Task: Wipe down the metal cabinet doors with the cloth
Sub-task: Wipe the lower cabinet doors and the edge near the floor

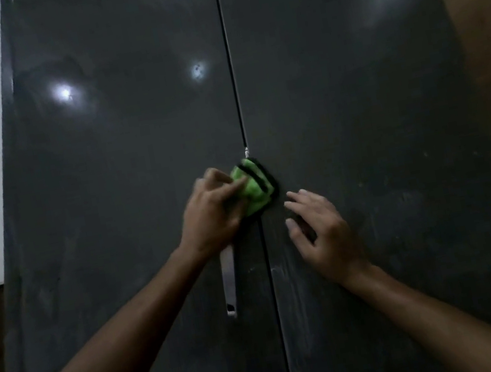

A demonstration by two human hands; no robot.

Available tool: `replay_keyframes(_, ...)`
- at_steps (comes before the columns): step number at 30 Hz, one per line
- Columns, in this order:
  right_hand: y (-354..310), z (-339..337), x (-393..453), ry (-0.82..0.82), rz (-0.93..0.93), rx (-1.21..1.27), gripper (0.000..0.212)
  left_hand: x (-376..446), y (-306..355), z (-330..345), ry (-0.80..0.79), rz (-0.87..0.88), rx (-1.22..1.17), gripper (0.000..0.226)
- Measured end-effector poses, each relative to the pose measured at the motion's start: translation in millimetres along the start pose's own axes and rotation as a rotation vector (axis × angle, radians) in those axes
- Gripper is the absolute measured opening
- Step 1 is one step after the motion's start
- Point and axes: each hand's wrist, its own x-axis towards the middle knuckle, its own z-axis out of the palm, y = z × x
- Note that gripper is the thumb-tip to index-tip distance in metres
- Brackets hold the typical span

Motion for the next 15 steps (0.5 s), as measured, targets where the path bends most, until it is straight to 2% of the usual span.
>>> replay_keyframes(1,-6,0,4,0.057,0.017,0.021,0.029,-2,9,6,-0.029,0.02,-0.031,0.039)
replay_keyframes(3,-21,2,12,0.098,0.008,0.043,0.03,-5,15,9,-0.009,-0.05,-0.063,0.042)
replay_keyframes(7,-46,22,22,-0.074,-0.102,-0.097,0.044,-20,15,3,-0.076,-0.106,-0.199,0.058)
replay_keyframes(10,-49,36,34,-0.132,-0.222,-0.221,0.048,-38,8,-9,-0.113,-0.148,-0.318,0.068)
replay_keyframes(15,-29,35,62,-0.152,-0.419,-0.448,0.045,-70,24,9,0.128,-0.167,-0.151,0.07)
